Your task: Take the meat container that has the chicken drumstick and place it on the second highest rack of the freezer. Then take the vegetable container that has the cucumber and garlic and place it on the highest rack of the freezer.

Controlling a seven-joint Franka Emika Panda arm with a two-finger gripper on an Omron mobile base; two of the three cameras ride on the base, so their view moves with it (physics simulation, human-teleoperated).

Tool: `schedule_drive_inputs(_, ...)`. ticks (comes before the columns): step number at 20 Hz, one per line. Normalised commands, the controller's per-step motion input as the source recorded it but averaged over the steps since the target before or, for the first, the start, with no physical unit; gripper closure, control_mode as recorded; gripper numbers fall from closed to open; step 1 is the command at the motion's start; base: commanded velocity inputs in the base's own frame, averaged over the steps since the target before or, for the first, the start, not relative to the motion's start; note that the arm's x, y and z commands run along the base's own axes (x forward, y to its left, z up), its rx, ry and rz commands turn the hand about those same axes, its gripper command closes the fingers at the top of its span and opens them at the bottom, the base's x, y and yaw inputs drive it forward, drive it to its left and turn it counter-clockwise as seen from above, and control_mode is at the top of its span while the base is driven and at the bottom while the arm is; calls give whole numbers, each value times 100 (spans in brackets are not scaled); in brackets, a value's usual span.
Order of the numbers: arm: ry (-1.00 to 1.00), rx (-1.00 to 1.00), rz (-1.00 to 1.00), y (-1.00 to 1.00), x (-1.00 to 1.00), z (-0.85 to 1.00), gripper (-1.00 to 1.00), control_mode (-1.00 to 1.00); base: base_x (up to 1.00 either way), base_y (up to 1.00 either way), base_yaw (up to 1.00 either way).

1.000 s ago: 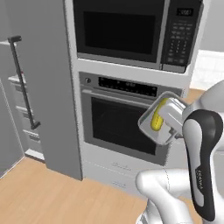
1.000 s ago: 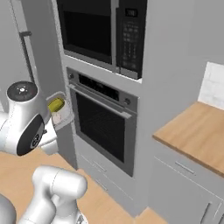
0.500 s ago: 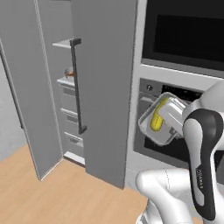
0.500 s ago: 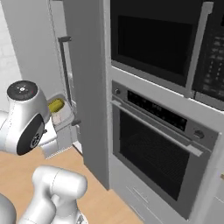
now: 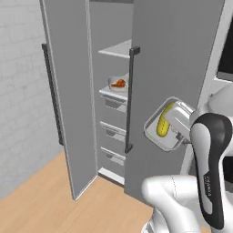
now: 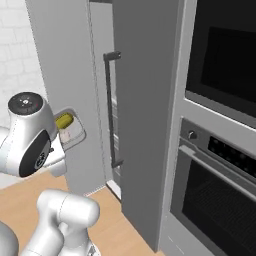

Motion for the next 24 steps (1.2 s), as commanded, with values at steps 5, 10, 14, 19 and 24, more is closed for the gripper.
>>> schedule_drive_inputs(5,0,0,0,0,0,0,100,100,62,24,-9)
schedule_drive_inputs(10,0,0,0,0,0,0,100,100,61,45,-45)
schedule_drive_inputs(14,0,0,0,0,0,0,100,100,71,82,-57)
schedule_drive_inputs(19,0,0,0,0,0,0,100,100,86,49,-46)
schedule_drive_inputs(24,0,0,0,0,0,0,100,100,76,24,-21)
